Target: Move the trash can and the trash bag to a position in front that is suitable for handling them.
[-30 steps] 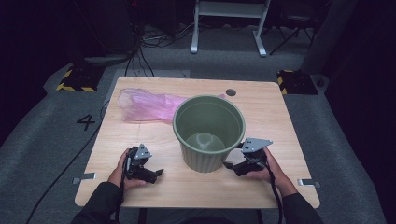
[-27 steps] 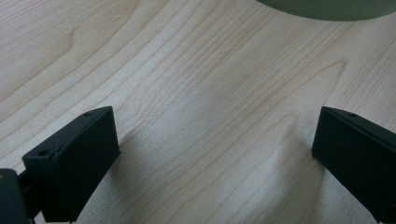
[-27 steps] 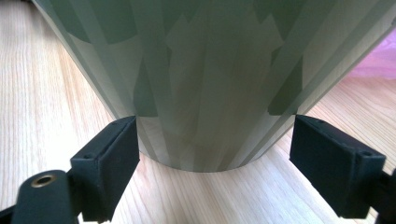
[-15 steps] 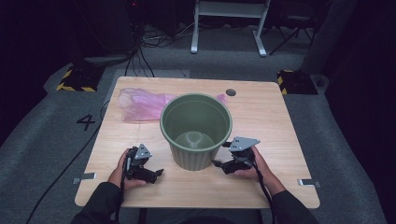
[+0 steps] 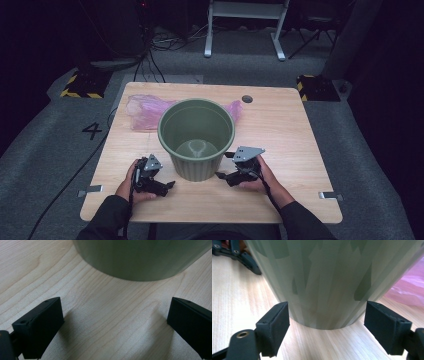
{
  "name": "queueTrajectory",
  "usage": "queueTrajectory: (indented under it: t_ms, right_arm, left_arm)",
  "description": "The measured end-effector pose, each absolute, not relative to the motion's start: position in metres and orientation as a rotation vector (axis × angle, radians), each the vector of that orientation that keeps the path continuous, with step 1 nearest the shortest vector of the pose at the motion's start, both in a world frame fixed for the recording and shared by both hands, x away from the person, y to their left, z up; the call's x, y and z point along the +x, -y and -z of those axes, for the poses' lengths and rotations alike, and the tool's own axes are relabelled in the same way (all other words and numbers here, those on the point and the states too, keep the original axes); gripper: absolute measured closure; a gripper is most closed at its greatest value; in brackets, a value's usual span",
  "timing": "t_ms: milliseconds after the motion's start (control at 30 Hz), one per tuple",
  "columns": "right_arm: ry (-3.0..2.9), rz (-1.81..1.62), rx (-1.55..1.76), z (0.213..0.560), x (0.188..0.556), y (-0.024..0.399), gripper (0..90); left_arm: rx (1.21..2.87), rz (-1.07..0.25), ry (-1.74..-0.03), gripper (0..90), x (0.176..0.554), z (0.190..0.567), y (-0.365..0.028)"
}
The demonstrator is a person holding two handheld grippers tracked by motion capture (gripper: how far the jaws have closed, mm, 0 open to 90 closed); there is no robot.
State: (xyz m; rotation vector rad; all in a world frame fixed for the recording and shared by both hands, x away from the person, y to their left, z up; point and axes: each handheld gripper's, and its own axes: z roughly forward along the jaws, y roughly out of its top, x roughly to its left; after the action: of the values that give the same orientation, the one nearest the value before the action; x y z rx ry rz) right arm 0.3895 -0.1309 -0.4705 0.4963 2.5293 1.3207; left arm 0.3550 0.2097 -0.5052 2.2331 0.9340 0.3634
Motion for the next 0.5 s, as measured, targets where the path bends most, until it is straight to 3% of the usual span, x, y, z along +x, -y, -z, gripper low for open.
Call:
queueTrajectory:
  t_ms: [500]
  right_arm:
    - [-2.423, -1.293, 0.649, 0.466, 0.408, 0.168, 32.2]
  left_arm:
    - [2.23, -0.368, -0.946, 0.5, 0.354, 0.505, -0.21]
